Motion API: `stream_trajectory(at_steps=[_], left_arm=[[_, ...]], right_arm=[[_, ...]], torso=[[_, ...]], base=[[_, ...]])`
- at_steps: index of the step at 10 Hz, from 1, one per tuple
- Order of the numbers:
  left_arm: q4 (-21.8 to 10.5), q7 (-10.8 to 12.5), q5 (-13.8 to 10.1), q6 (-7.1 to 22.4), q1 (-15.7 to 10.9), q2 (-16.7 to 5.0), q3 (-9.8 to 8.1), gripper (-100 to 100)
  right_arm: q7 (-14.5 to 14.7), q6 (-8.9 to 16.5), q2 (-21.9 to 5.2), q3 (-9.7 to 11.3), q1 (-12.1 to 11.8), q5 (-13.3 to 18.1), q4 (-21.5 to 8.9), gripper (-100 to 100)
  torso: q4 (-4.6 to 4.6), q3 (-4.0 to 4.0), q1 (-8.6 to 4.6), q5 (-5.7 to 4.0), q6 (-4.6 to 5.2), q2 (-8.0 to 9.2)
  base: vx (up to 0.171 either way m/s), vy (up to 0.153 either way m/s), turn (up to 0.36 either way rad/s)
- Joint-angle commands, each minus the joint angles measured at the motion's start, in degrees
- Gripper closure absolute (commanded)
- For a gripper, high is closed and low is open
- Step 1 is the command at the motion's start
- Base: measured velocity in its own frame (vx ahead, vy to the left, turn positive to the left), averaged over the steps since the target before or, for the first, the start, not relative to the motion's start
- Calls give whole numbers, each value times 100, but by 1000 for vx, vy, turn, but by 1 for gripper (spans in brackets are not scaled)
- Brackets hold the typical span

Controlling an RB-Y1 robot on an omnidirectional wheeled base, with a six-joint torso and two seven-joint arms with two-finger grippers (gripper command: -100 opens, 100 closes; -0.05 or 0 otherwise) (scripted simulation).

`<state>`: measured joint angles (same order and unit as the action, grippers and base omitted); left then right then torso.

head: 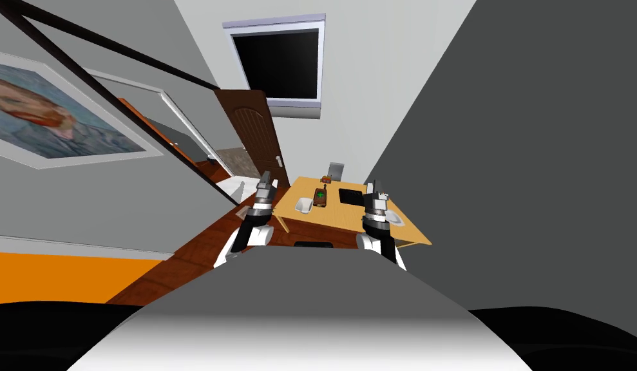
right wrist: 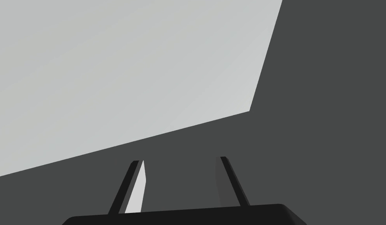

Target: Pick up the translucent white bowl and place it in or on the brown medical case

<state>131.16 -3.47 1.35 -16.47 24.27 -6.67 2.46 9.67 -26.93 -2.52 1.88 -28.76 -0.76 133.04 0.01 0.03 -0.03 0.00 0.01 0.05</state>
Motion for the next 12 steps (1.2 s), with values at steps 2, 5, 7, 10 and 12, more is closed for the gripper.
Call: stream_trajectory(at_steps=[2, 5, 7, 10, 12], left_arm=[[-96, 15, 52, 425, -77, -57, 17, -100], [-199, 28, 84, 838, -150, -90, 18, -100], [-307, 38, 115, 1124, -228, -116, 18, -100], [-419, 48, 146, 1511, -309, -137, 16, -100], [-536, 55, 175, 1861, -393, -153, 11, -100]], right_arm=[[0, 0, 0, 0, 0, 0, 0, 0], [0, 0, 0, 0, 0, 0, 0, 0], [0, 0, 0, 0, 0, 0, 0, 0], [0, 0, 0, 0, 0, 0, 0, 0], [0, 0, 0, 0, 0, 0, 0, 0]], torso=[[0, 0, -1, -1, -1, 0], [0, 1, -1, 0, -1, 1], [0, 0, -3, -1, 0, 0], [-1, -2, -1, 0, 0, -4], [0, -1, -4, -1, -1, -1]], base=[[-15, -14, -56], [-14, -13, -42], [-12, -16, -53], [-5, -11, -32], [-12, -19, -49]])
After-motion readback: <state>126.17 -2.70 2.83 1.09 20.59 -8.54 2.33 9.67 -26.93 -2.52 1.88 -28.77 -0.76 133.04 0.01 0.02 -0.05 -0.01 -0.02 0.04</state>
